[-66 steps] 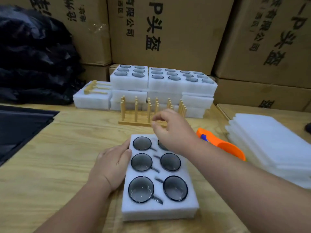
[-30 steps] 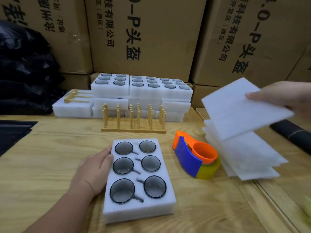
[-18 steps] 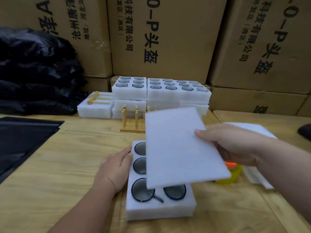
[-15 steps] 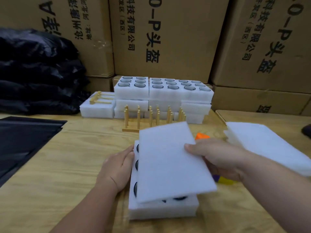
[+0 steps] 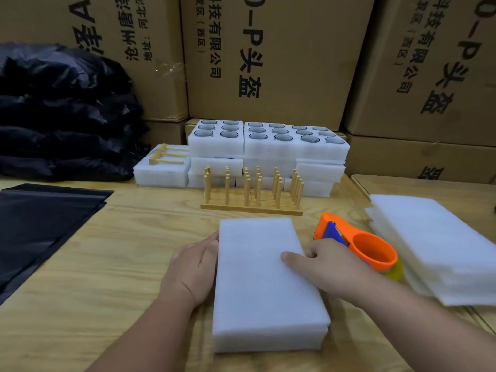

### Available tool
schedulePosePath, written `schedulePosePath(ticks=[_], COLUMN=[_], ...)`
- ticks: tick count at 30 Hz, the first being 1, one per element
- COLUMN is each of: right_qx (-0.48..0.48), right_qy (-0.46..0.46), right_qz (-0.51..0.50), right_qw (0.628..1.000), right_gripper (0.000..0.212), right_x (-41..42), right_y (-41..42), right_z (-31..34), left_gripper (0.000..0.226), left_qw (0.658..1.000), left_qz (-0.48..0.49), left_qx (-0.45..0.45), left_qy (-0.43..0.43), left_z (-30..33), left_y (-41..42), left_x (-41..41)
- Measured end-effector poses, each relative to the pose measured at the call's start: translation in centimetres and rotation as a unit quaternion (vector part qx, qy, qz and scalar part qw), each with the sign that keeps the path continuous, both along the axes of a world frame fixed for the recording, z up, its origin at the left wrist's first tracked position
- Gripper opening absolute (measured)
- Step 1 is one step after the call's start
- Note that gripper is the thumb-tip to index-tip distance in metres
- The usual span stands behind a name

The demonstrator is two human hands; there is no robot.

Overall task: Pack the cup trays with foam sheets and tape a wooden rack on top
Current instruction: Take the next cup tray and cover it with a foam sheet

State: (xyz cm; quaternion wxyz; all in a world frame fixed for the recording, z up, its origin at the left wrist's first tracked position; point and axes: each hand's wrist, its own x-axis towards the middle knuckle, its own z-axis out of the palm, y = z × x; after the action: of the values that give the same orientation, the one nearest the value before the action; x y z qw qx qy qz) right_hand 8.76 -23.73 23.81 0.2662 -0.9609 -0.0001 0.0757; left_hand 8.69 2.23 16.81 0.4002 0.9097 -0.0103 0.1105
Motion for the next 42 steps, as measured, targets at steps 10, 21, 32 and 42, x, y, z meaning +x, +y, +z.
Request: schedulePosePath(ticks=[10, 21, 32, 42], right_qx=[0.347, 0.483, 0.489, 0.466], right_qy=[0.019, -0.102, -0.066, -0.087], right_qz=[-0.061, -0.130, -0.145, -0.090], right_qw=[0.936, 0.860, 0.857, 0.876], right_gripper=[0.016, 0.021, 0.028, 0.041], right_x=[-0.5, -1.9, -0.8, -0.4], right_y=[-0.3, 0.2, -0.2, -0.5], right_z=[-4.1, -6.3, -6.1, -7.2], left_gripper=[0.057, 0.057, 0.019, 0.011], left_qw=[1.000, 0.984, 0.942, 0.977], left_qz=[-0.010, 0.039, 0.153, 0.109], left_qx=[0.016, -0.170, -0.296, -0.177], left_qy=[0.011, 0.044, 0.050, 0.045], left_z=[0.1, 0.2, 0.9, 5.6], left_y=[0.1, 0.0, 0.7, -0.6], left_x=[0.0, -0.5, 1.4, 8.3])
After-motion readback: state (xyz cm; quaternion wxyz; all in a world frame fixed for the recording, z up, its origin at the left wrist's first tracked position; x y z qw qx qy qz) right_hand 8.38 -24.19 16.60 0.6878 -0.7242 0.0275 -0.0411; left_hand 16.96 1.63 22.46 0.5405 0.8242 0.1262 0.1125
